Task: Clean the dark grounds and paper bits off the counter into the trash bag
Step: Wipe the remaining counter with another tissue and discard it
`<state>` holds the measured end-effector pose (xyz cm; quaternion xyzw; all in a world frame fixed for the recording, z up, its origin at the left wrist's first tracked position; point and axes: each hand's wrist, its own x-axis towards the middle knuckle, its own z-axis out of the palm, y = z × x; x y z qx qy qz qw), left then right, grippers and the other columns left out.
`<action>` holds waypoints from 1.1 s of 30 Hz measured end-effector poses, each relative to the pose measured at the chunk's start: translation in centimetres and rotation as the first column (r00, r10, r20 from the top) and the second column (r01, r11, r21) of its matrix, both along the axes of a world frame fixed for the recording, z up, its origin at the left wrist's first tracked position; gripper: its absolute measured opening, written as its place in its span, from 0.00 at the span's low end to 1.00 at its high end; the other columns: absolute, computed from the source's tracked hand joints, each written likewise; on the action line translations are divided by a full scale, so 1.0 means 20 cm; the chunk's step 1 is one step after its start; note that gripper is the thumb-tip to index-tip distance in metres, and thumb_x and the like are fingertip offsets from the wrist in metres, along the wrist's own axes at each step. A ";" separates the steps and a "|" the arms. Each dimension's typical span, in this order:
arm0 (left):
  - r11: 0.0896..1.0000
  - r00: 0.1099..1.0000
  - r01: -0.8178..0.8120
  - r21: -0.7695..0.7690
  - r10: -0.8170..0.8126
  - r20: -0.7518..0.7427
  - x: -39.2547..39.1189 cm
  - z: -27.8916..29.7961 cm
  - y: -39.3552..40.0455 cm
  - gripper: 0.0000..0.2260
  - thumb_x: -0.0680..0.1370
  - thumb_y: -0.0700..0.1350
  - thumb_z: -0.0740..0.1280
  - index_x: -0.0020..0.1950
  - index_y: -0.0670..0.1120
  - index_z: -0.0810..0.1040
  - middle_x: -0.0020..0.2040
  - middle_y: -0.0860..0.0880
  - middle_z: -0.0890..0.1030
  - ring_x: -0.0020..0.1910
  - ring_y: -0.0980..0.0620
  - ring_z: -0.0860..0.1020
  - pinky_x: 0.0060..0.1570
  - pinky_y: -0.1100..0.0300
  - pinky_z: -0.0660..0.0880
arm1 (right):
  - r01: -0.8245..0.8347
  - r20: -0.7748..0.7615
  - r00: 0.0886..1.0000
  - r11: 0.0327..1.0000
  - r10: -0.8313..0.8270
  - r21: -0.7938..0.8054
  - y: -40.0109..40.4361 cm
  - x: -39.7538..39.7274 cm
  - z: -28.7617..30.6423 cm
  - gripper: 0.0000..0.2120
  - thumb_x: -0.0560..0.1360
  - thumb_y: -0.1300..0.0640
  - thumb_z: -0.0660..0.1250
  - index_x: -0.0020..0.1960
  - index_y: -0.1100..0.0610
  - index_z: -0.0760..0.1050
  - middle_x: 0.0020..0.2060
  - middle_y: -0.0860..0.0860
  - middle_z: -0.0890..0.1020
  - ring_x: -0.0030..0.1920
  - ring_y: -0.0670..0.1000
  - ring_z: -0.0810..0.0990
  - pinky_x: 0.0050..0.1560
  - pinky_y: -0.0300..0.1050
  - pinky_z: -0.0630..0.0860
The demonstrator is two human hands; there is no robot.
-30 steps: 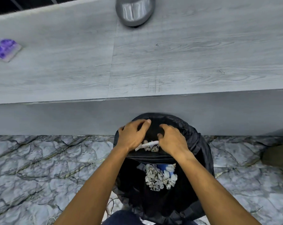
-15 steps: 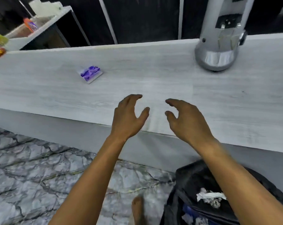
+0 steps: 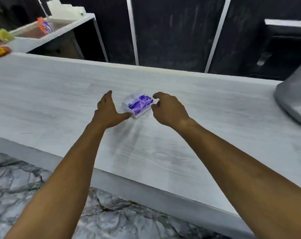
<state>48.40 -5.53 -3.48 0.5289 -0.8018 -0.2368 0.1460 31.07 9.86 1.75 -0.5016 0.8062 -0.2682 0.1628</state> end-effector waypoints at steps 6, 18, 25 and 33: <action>0.960 0.954 0.252 0.120 -0.267 0.133 -0.14 -0.01 -0.31 0.60 0.57 0.70 0.77 0.80 0.53 0.50 0.80 0.52 0.57 0.77 0.48 0.61 0.71 0.47 0.64 | -0.065 -0.046 0.997 0.996 0.068 0.069 -0.41 0.06 -0.05 0.37 0.75 0.63 0.66 0.78 0.47 0.55 0.66 0.54 0.76 0.55 0.57 0.80 0.49 0.47 0.79; 0.902 0.891 0.425 0.079 -0.432 0.140 -0.16 -0.09 -0.33 0.50 0.54 0.73 0.76 0.71 0.57 0.65 0.62 0.53 0.68 0.65 0.52 0.67 0.60 0.52 0.72 | 0.056 -0.147 0.989 0.988 -0.034 0.143 -0.70 0.06 -0.17 0.12 0.77 0.44 0.63 0.49 0.53 0.77 0.41 0.48 0.80 0.36 0.49 0.78 0.40 0.43 0.76; 0.914 0.914 0.388 -0.120 -0.364 0.182 -0.17 -0.13 -0.28 0.47 0.54 0.76 0.71 0.66 0.52 0.68 0.60 0.54 0.73 0.59 0.53 0.73 0.51 0.53 0.76 | 0.116 -0.053 0.993 0.986 -0.110 0.119 -0.71 0.01 -0.17 0.15 0.74 0.44 0.61 0.42 0.55 0.77 0.34 0.48 0.80 0.34 0.50 0.79 0.33 0.42 0.70; 0.840 0.796 0.543 -0.008 -0.511 0.325 -0.23 -0.25 -0.32 0.58 0.62 0.81 0.59 0.80 0.51 0.41 0.81 0.53 0.41 0.79 0.52 0.40 0.77 0.44 0.46 | 0.066 -0.043 0.997 0.993 -0.062 0.099 -0.67 -0.01 -0.23 0.12 0.71 0.60 0.68 0.54 0.54 0.82 0.48 0.50 0.84 0.42 0.48 0.79 0.41 0.41 0.78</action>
